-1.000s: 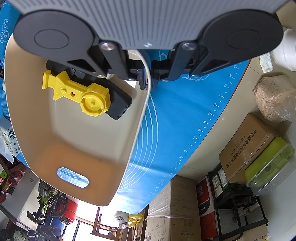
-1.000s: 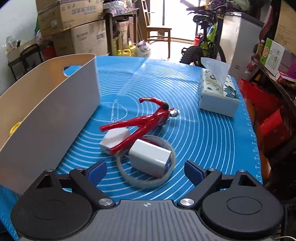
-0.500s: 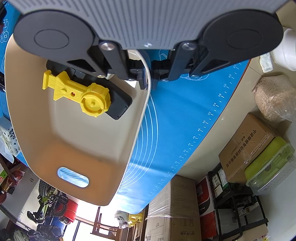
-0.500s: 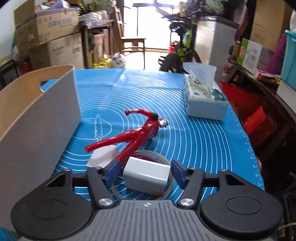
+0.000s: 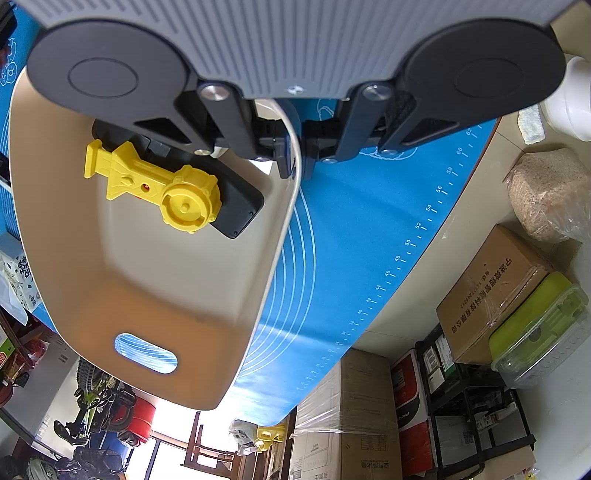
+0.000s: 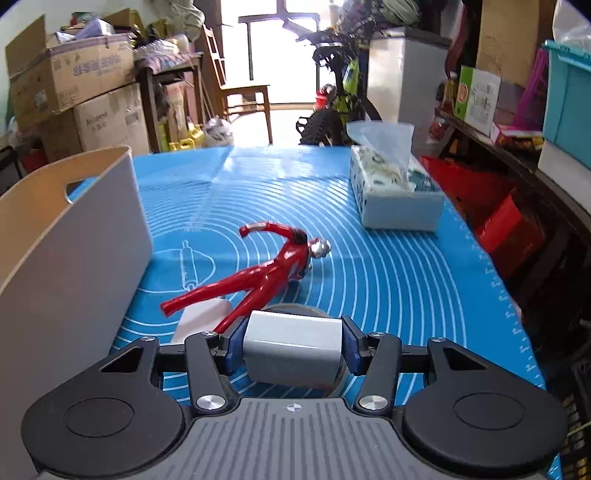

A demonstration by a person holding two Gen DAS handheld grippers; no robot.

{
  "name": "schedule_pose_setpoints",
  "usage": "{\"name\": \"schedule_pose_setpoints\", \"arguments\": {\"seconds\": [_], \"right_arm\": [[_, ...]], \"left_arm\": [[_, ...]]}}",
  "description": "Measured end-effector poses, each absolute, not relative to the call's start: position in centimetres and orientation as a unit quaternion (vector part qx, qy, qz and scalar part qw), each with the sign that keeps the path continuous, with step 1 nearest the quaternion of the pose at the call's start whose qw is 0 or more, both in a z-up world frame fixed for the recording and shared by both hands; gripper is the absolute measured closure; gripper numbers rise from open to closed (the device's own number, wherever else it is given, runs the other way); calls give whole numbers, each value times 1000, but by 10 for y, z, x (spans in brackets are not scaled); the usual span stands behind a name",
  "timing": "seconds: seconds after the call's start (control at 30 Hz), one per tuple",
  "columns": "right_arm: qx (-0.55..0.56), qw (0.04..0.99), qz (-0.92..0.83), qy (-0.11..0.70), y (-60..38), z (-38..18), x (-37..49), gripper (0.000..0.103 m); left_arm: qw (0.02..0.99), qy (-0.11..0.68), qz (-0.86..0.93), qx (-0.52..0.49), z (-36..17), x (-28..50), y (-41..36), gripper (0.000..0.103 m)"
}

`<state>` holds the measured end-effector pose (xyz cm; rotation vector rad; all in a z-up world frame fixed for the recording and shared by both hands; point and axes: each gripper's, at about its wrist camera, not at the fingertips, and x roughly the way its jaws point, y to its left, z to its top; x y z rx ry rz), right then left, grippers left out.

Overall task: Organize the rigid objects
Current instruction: 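Move the right gripper to the white charger and grasp it, then carry the white charger into the basket and open the right gripper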

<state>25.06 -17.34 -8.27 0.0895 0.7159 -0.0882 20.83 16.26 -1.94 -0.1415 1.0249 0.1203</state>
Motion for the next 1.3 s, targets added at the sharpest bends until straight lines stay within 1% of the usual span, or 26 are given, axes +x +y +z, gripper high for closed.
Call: {"name": "schedule_pose_setpoints", "arguments": {"seconds": [0.37,0.63,0.77,0.97,1.17,1.3], "right_arm": [[40,951,-17,306,-171,-30,242,46],[45,959,34,279,-133,17,249,46],[47,956,80,279,-103,31,254,46],[37,943,148,296,-52,30,262,46],[-9,919,194,343,-2,5,261,46],[-38,909,206,360,17,-10,255,46]], "left_arm": [[867,490,58,-66,-20,208,163,96],[867,490,59,-64,-20,208,162,96],[867,490,59,-65,-20,207,162,96],[867,490,58,-65,-20,207,162,97],[867,490,58,-66,-20,208,162,97],[867,490,57,-66,-20,208,162,97]]}}
